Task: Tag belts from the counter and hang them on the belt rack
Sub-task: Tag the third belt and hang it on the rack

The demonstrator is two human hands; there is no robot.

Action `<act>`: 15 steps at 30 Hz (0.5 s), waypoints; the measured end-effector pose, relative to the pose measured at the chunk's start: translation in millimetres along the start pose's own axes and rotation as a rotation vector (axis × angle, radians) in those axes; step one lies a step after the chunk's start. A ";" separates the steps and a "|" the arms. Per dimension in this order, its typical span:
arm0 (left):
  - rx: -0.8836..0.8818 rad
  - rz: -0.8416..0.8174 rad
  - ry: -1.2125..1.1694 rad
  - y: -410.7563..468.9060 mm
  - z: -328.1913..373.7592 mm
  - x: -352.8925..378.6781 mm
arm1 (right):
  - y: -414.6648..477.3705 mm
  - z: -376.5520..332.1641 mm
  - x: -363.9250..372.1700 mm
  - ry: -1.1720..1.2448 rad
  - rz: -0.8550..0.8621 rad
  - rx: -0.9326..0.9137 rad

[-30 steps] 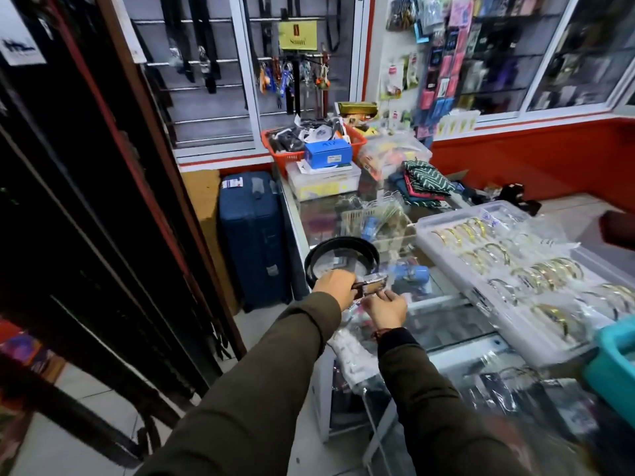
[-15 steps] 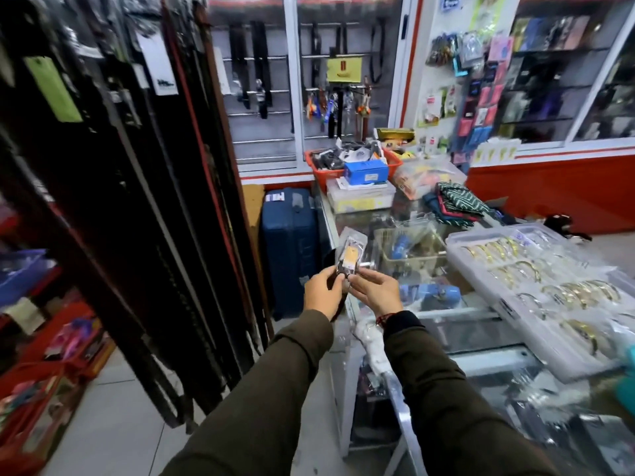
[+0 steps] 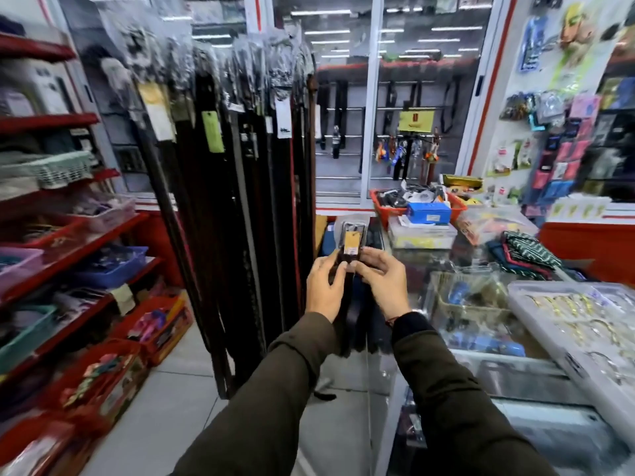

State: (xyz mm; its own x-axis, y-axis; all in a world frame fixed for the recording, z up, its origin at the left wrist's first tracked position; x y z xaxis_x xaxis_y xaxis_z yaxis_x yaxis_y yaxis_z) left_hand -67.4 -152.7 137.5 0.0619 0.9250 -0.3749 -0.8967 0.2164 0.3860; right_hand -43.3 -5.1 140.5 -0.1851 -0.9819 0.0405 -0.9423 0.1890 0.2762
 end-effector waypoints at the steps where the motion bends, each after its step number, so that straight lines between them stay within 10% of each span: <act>1: 0.013 0.028 -0.029 4.0 9.6 -14.0 | 2.4 -13.5 8.8 0.031 -0.024 -0.029; 15: 0.248 0.232 -0.228 79.6 155.5 -141.9 | 64.9 -195.3 75.5 0.220 -0.207 -0.282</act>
State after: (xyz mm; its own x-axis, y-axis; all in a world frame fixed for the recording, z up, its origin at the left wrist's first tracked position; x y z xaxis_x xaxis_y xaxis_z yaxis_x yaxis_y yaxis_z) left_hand -79.4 -218.2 352.5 -0.0088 0.9977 -0.0679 -0.7670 0.0368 0.6406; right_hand -64.0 -69.6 349.0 0.0928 -0.9839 0.1526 -0.8341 0.0068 0.5515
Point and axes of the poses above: each hand's wrist, its own y-axis towards the middle knuckle, its own x-axis out of the palm, z = x × y, the point moved 10 cm from there along y, towards the middle knuckle, and after that the axes turned 9 degrees about -z, right-handed, at the moved point
